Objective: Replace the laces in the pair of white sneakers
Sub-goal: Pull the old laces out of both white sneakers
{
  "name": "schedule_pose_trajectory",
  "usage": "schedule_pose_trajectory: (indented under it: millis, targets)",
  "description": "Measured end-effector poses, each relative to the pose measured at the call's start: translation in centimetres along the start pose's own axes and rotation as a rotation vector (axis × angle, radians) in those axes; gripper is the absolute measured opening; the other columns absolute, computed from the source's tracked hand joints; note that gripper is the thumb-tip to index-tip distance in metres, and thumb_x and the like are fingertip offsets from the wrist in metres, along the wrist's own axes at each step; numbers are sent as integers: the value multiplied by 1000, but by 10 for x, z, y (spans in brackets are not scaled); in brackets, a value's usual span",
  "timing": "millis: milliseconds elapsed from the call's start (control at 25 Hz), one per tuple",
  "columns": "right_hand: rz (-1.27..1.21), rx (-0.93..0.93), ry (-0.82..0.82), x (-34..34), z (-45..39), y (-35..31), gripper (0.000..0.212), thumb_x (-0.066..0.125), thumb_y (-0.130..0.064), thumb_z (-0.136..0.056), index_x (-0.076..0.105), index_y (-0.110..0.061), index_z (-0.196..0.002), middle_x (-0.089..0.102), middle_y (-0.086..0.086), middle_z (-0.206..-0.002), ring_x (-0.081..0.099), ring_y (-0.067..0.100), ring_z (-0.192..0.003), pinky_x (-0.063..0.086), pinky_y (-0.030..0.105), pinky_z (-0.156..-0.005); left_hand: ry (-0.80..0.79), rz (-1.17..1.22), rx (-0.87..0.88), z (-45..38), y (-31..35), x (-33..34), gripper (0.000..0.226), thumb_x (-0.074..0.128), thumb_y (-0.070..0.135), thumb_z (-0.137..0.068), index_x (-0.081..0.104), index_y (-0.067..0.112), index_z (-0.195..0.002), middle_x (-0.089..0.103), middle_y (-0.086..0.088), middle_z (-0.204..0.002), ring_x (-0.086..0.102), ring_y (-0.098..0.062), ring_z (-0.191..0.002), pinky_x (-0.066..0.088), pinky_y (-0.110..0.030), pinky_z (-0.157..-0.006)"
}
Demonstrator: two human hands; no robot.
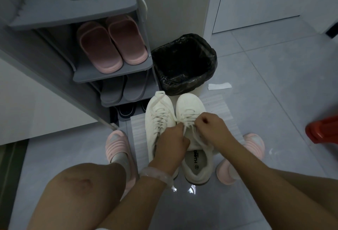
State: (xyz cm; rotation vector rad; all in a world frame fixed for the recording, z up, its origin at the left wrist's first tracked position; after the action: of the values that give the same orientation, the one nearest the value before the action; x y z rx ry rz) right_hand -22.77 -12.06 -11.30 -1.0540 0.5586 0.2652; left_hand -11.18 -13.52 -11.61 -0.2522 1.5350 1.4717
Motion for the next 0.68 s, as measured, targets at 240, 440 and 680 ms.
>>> schedule_pose_trajectory:
  millis: [240, 440, 680]
  targets:
    - [630, -23, -215, -18, -1, 12, 33, 51, -37, -83, 41, -19, -58, 43, -1, -70, 43, 17, -72, 32, 29, -67, 96, 54, -13, 2, -3, -5, 14, 36, 17, -76, 47, 9, -72, 52, -7, -66, 46, -16, -62, 31, -26, -53]
    - [727, 66, 526, -129, 7, 22, 26, 52, -13, -87, 62, 10, -81, 49, 24, -85, 56, 42, -83, 39, 39, -68, 40, -11, -70, -1, -18, -4, 20, 32, 19, -77, 30, 17, -56, 34, 5, -58, 35, -11, -55, 20, -22, -46]
    - [557, -356, 59, -45, 19, -2, 19, 55, -21, -90, 64, -15, -105, 51, 2, -99, 55, 23, -95, 41, 28, -71, -34, -37, -14, 1, -13, -6, 16, 32, 21, -73, 30, 17, -57, 35, 5, -56, 29, -3, -49, 20, -17, -46]
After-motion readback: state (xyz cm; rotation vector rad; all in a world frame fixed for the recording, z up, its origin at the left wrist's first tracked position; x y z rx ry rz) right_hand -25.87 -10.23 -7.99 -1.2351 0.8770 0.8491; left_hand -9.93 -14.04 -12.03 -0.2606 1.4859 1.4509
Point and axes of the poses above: each hand's wrist, its own z-axis away from the middle knuckle, its own x-axis out of the palm, y = z × x, the point moved 8 cm from there along -z, towards the middle knuckle
